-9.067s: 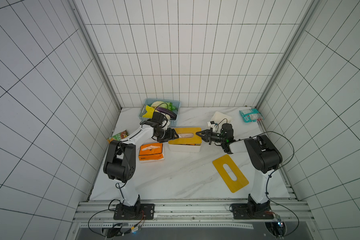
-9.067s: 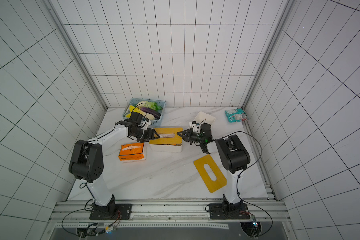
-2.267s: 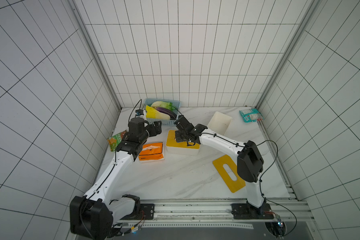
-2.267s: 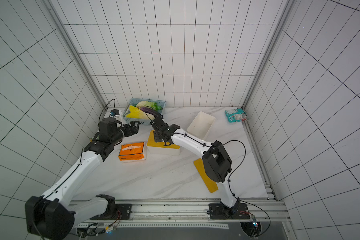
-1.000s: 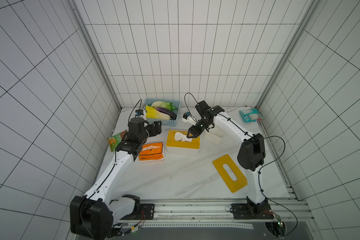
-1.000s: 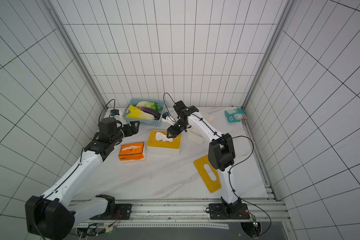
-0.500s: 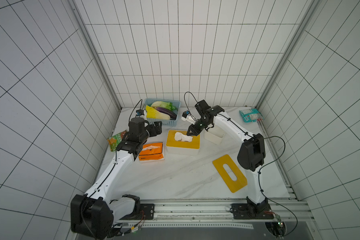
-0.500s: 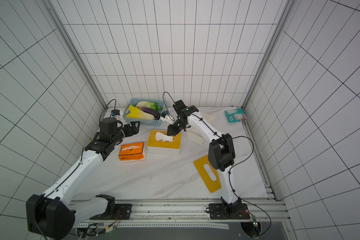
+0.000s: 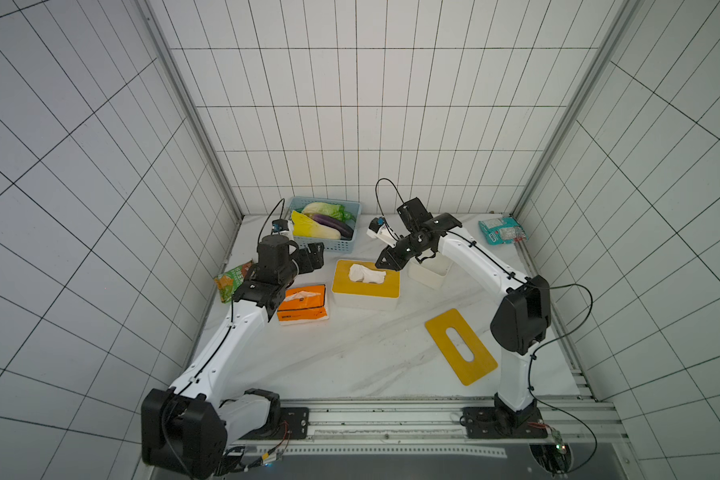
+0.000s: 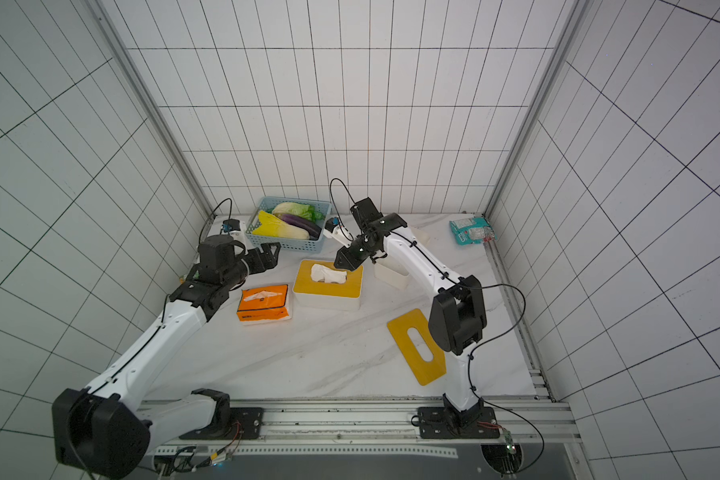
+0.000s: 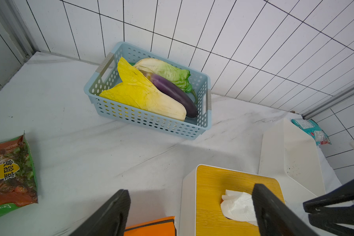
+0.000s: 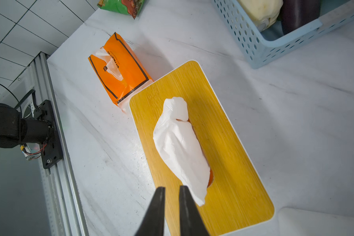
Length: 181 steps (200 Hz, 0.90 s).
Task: Put the tissue paper into the tissue box
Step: Pull the paper towel from the tissue box.
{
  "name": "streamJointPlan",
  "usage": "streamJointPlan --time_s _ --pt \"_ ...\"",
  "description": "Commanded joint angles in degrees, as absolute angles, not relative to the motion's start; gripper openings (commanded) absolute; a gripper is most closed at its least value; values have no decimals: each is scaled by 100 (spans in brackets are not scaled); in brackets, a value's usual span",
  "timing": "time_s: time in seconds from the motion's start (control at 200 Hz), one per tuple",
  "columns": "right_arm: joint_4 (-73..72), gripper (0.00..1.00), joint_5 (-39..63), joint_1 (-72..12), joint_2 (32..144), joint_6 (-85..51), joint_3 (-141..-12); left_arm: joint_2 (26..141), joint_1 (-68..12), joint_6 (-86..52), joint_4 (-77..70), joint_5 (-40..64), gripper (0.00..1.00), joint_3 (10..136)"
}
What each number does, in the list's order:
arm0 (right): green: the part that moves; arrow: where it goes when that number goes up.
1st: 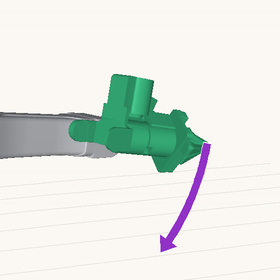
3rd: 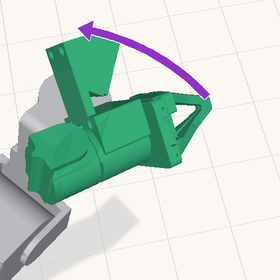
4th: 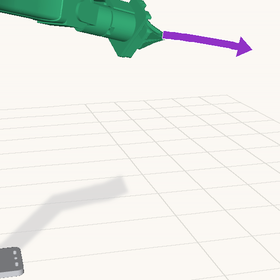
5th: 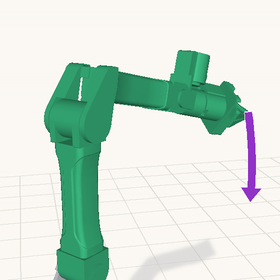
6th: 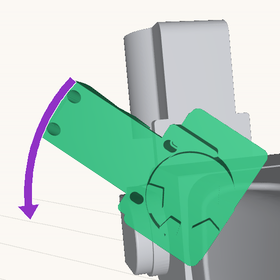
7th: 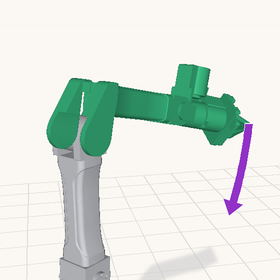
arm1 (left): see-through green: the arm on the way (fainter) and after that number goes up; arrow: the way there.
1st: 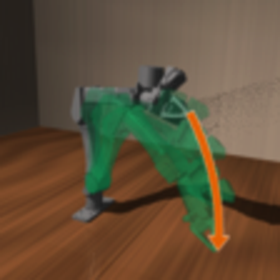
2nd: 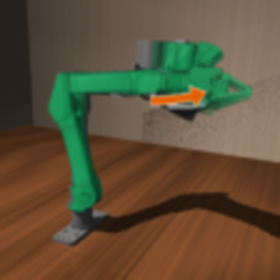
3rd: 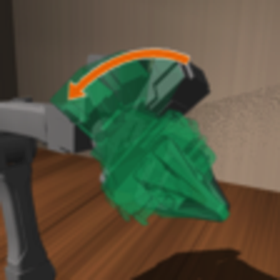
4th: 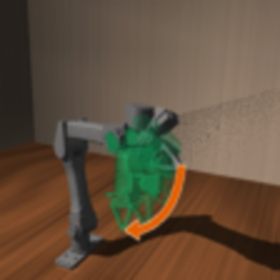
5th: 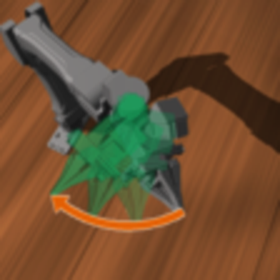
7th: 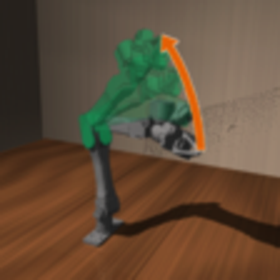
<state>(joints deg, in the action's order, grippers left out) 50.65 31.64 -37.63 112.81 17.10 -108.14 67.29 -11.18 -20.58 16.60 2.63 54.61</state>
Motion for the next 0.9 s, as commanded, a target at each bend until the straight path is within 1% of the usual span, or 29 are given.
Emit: streamJointPlan --time_s 0.0,0.06,0.17,0.39,0.48,0.615,0.7,0.79,0.849,0.899 --pt "4975 45 2934 -3823 11236 1720 -10713 6776 -1099 -2043 1617 304 92 5572" --pt "4974 50 2893 -3830 11314 1755 -10745 6785 -1099 -2041 1626 304 92 5588" --pt "4975 53 2927 -3840 11514 1793 -10854 6771 -1099 -2037 1626 294 92 5575" --pt "4975 53 2870 -3920 11823 1874 -10968 6783 -1099 -2039 1626 292 92 5581" --pt "4976 51 2776 -3951 11921 1868 -11027 6785 -1099 -2039 1626 302 92 5588" --pt "4975 42 2687 -3994 12047 1874 -11103 6794 -1093 -2039 1626 304 92 5581" --pt "4977 32 2604 -4030 12092 1896 -11140 6794 -1095 -2039 1635 300 92 5581" --pt "4975 18 2507 -4059 12083 1907 -11136 6797 -1091 -2039 1635 303 92 5582" --pt "4975 12 2449 -4078 12029 1915 -11105 6794 -1093 -2038 1635 299 92 5581" --pt "4975 10 2404 -4102 11953 1928 -11052 6809 -1090 -2039 1635 309 92 5588"
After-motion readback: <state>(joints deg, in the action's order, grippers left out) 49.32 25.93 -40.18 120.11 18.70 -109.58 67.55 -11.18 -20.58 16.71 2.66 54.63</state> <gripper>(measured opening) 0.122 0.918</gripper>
